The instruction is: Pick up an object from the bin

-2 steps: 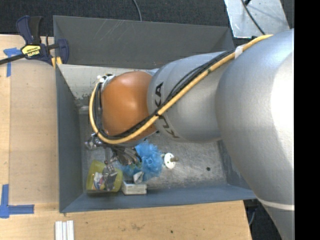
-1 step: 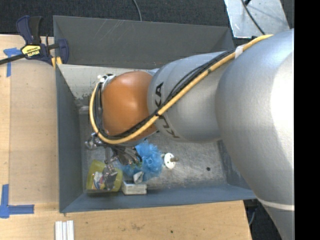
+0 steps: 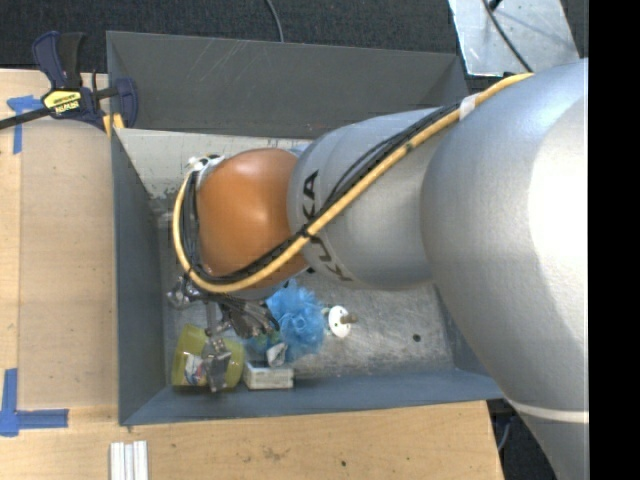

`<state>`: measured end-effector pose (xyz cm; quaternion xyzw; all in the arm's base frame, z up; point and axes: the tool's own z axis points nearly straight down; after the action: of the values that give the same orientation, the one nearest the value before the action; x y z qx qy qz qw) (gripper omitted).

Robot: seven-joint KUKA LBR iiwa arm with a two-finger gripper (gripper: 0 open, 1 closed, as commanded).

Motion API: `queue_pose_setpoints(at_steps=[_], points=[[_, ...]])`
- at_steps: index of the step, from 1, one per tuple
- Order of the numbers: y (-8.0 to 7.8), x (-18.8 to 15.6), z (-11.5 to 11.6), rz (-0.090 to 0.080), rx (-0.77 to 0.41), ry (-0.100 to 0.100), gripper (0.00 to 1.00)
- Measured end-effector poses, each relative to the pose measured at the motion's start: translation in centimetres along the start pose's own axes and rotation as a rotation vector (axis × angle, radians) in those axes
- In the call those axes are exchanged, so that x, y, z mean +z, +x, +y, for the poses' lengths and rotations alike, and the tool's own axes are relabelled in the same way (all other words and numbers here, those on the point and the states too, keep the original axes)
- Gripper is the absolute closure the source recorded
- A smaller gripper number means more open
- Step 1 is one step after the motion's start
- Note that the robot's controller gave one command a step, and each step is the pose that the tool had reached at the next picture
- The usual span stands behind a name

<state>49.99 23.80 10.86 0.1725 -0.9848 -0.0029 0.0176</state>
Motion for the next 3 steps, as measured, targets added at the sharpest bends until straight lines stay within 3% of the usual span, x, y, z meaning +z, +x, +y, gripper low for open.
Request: queue_pose_setpoints(at_steps=[1, 2, 3], points=[[-0.2, 1.5, -1.1, -0.039, 0.006, 0.010, 1.00], [-0.2, 1.5, -1.1, -0.038, 0.006, 0.010, 1.00], [-0.4, -2.5, -0.9, -0.030, 0.050, 0.011, 1.00]])
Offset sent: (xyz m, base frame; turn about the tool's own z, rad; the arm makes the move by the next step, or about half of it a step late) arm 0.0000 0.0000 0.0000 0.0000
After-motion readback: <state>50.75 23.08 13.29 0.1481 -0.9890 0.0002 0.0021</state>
